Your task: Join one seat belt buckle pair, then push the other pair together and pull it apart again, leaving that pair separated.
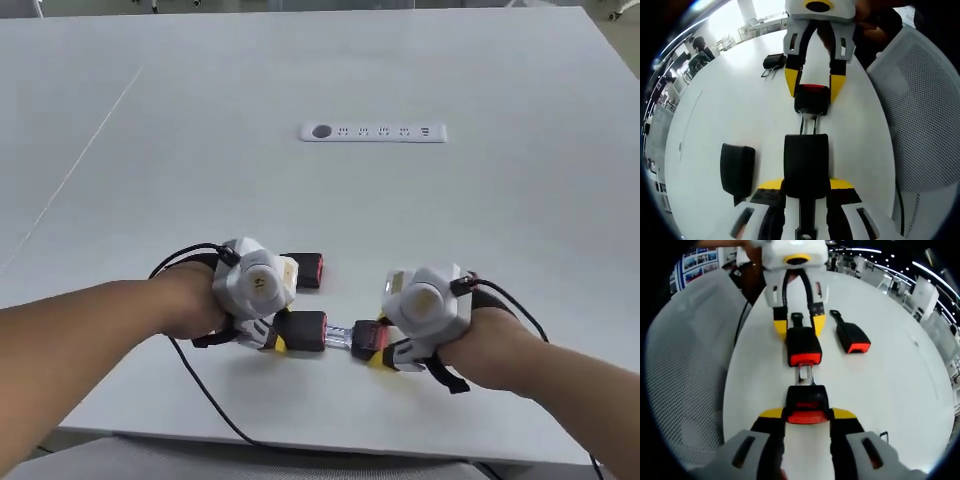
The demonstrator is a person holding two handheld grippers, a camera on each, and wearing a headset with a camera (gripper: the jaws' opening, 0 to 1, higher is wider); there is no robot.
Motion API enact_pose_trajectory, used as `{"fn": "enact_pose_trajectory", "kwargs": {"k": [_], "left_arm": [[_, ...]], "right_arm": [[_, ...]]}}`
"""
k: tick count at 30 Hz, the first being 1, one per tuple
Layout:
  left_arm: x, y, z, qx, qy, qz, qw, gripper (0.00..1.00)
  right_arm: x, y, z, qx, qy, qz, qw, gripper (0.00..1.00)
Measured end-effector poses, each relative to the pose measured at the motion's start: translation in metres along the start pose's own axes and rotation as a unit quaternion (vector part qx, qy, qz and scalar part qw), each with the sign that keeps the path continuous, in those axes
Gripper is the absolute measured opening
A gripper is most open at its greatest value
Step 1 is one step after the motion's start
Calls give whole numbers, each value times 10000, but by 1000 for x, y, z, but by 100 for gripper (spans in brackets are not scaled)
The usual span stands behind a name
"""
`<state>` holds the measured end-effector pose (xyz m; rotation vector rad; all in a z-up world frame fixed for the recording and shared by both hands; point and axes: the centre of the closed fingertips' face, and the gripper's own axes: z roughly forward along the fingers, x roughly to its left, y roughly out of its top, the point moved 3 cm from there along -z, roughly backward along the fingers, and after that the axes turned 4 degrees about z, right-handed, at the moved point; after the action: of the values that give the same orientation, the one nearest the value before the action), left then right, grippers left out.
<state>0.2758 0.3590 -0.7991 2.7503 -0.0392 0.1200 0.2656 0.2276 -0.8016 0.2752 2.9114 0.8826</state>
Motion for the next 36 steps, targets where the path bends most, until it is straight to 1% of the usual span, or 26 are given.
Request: {"fn": "enact_pose_trajectory", "kwargs": {"k": [5,9,12,13,14,20,25,28,30,32,36], "left_arm": [[0,0,0,-5,-21,-5,10000,32],[0,-1,0,-15,-33,-17,10000,32],[0,1,1,58,-49,50,10000,32],[0,1,1,99,-52,61,9999,32],[0,1,1,110,-55,83,9999,31],[-1,0,1,-3,-79,106,9999,31],[-1,0,1,0,-80,79,9999,31],[-1,0,1,-6,-84,8,10000,31],[0,0,1,-31,-99,16,9999,31],[0,0,1,-33,-110,13,9999,31],[0,0,1,-36,-122,6,9999,31]], "right_arm": [[-1,5,3,5,24,-125,9999,34],[-3,8,6,-35,70,-135,9999,34],[-3,12,8,-102,117,-100,9998,33],[-4,11,9,-46,113,-83,9999,33],[-4,11,10,-54,143,-40,9999,33],[-4,14,10,-11,153,-154,9998,32],[-5,18,13,-60,174,-122,9998,32],[-5,20,14,-67,167,-122,9998,32],[-4,23,16,-129,170,-121,9997,31],[-3,25,18,-135,152,-127,9997,31],[-2,26,18,-154,147,-100,9997,31]]}}
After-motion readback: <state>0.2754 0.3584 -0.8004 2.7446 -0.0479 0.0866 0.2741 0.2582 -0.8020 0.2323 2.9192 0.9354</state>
